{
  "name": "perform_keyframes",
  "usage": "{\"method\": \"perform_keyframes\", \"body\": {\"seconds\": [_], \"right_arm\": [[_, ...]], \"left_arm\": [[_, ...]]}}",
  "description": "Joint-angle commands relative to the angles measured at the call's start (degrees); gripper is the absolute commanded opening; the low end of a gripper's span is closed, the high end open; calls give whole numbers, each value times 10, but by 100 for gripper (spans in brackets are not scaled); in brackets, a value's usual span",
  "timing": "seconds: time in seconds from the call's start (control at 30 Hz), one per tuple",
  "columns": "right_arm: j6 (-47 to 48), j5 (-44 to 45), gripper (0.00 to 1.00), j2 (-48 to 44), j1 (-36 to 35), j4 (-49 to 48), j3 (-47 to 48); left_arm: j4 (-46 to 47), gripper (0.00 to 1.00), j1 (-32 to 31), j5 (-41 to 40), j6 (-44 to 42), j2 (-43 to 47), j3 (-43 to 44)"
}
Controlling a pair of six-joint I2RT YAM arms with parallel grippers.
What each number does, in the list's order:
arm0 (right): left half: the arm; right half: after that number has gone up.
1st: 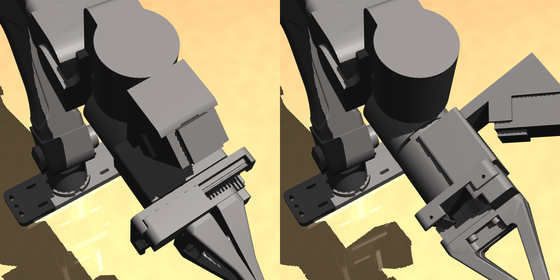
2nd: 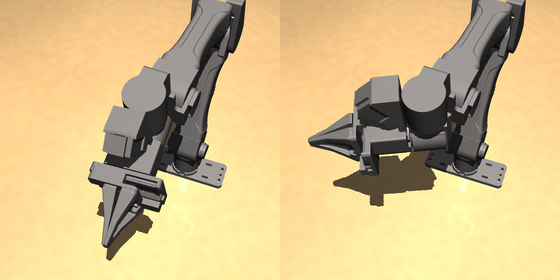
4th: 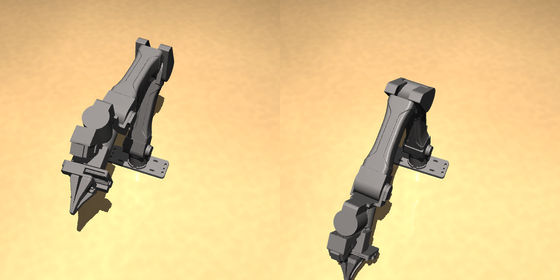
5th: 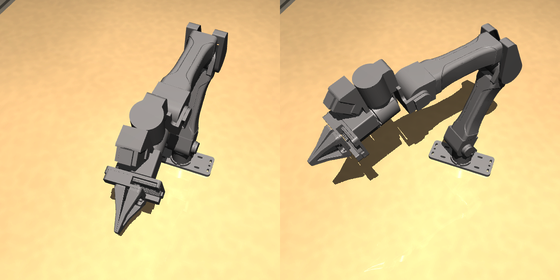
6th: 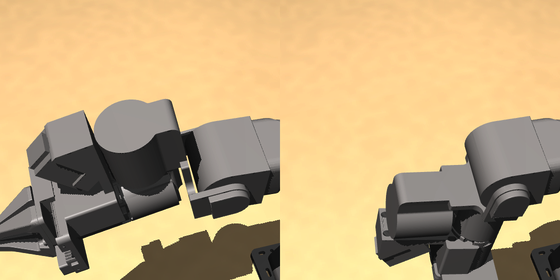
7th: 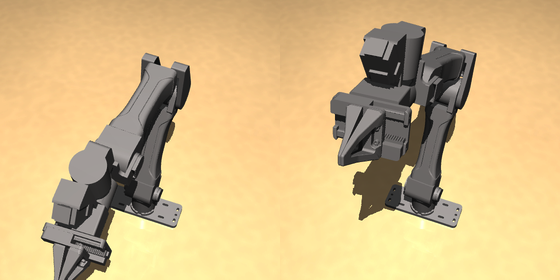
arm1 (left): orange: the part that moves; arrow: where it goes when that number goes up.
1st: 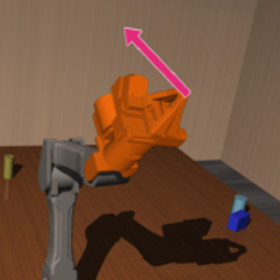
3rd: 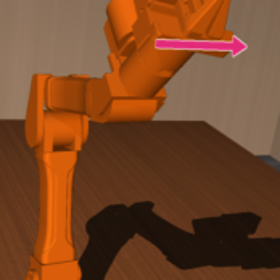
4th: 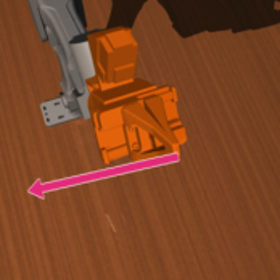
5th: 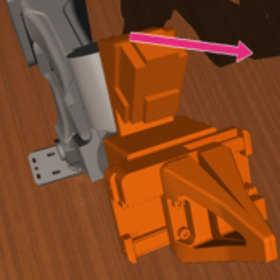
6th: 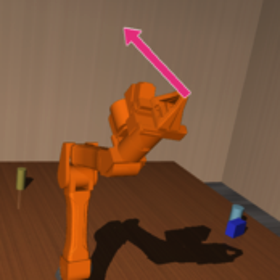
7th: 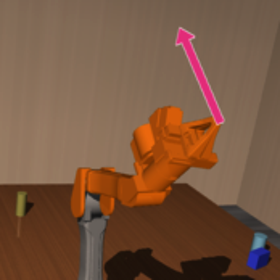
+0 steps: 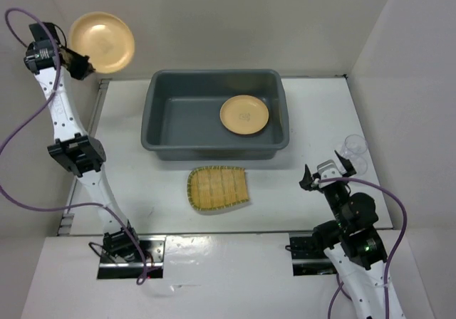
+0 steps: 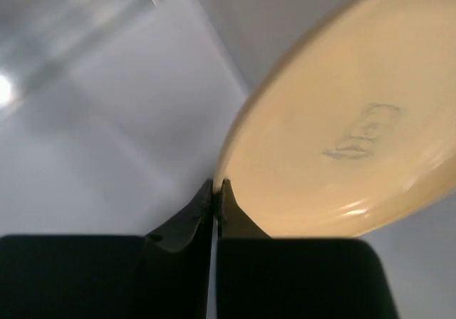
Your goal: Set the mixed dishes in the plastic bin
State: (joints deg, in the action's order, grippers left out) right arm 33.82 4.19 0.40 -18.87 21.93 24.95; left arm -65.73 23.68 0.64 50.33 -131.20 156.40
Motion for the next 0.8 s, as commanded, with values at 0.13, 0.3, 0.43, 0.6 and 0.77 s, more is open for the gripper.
{"method": "perform_keyframes", "body": {"seconds": [0.13, 0.3, 0.43, 0.6, 0.77], "right_arm": [[3, 23, 98, -35, -11, -22, -9], [3, 23, 98, -35, -11, -22, -9], [3, 23, 98, -35, -11, -22, -9], [3, 18, 98, -35, -11, -22, -9], [3, 18, 98, -35, -11, -22, -9]], "left_arm": [[-47, 0, -136, 175, 10, -66, 197], [-71, 0, -236, 181, -2, -117, 233], [-76, 0, -321, 187, -8, -164, 233], [-77, 0, -383, 182, -8, -217, 233], [-77, 0, -409, 171, -2, -255, 233]]}}
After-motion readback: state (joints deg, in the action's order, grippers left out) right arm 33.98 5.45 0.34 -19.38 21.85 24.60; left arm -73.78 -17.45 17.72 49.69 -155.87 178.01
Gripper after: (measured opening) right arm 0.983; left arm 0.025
